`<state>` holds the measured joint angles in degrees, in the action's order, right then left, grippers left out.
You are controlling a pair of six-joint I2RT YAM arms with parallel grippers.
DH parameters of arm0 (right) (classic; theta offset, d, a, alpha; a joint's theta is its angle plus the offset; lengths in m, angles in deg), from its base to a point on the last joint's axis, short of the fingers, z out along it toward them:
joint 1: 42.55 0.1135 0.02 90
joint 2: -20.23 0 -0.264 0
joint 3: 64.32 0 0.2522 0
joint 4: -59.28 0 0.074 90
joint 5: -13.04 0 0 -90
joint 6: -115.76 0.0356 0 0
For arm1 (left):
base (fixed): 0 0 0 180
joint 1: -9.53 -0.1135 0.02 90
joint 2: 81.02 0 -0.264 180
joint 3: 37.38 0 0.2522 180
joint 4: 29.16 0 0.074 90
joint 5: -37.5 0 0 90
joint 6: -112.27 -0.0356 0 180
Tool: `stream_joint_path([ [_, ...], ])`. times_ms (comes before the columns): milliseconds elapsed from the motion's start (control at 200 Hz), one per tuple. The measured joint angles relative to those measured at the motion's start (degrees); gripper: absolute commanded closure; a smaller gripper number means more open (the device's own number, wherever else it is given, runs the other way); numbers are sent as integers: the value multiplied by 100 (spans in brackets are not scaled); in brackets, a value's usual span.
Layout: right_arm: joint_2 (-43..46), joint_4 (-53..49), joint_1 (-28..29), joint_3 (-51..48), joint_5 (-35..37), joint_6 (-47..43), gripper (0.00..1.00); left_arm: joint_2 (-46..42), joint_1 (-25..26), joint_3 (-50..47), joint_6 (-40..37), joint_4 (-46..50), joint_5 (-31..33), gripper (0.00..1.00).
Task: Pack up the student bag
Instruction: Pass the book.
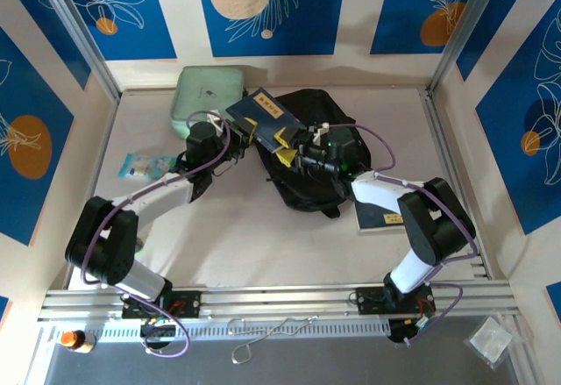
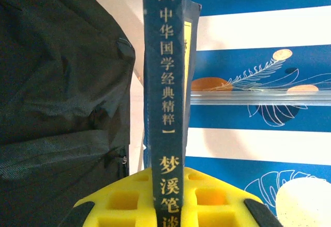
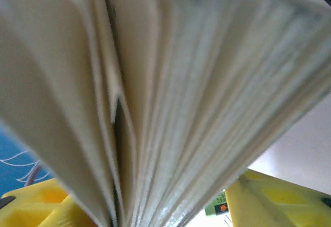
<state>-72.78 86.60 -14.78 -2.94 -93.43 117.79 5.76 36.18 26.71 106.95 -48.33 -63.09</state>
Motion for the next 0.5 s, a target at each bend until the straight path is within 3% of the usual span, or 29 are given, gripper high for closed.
stream_joint_path([
  [130, 13, 125, -120, 0, 94, -11, 59, 4, 0, 0, 37, -57, 0, 100],
  [250, 66, 116, -234, -2, 140, -94, 79, 31, 0, 0, 33, -55, -4, 100],
  [380, 223, -109, -321, 13, 114, -289, 98, 63, 7, 0, -57, 33, -61, 82],
  [500, 431, -726, -483, 85, 59, -706, 100, 55, 15, 28, -553, 365, -162, 51],
])
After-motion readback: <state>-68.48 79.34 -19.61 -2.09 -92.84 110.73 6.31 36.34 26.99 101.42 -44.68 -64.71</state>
